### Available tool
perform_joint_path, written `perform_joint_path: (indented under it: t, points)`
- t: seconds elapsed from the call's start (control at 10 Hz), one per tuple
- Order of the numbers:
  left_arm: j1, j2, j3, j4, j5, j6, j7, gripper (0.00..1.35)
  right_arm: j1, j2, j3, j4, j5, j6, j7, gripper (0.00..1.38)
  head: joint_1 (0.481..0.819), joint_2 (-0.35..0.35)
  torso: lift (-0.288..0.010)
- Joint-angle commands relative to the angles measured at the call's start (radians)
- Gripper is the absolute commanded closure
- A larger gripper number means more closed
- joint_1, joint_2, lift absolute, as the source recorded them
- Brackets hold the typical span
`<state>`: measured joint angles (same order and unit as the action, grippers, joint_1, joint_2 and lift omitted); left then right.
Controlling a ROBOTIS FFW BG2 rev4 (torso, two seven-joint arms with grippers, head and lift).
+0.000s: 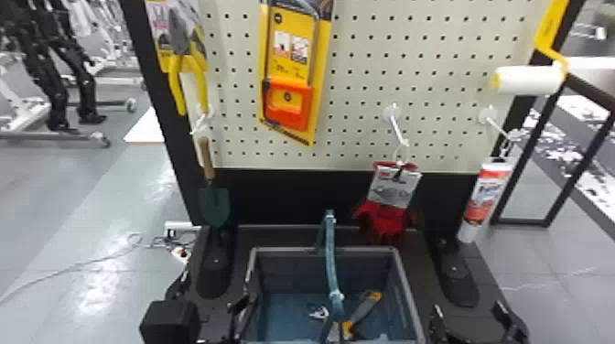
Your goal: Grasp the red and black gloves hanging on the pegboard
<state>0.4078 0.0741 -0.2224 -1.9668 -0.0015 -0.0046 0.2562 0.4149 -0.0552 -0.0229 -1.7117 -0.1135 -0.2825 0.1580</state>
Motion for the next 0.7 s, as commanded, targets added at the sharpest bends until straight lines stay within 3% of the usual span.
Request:
perform_joint_path:
  t: [0.0, 0.5, 0.6]
  points:
    - [-0.001, 0.0, 0.0, 0.0, 0.0, 0.0, 0.0, 0.27, -0.002, 0.0, 0.0, 0.001, -0.002, 0.0, 0.0, 0.16, 0.549, 0.0, -0.1]
    - [-0.001, 0.001, -0.002, 0.0, 0.0, -0.002, 0.0, 0.27, -0.044, 0.0, 0.0, 0.024, -0.012, 0.002, 0.002, 0.16, 0.549, 0.0, -0.1]
    - [-0.003, 0.001, -0.002, 0.0, 0.0, -0.002, 0.0, 0.27, -0.081, -0.008, -0.003, 0.027, -0.025, 0.049, 0.043, 0.16, 0.549, 0.0, -0.1]
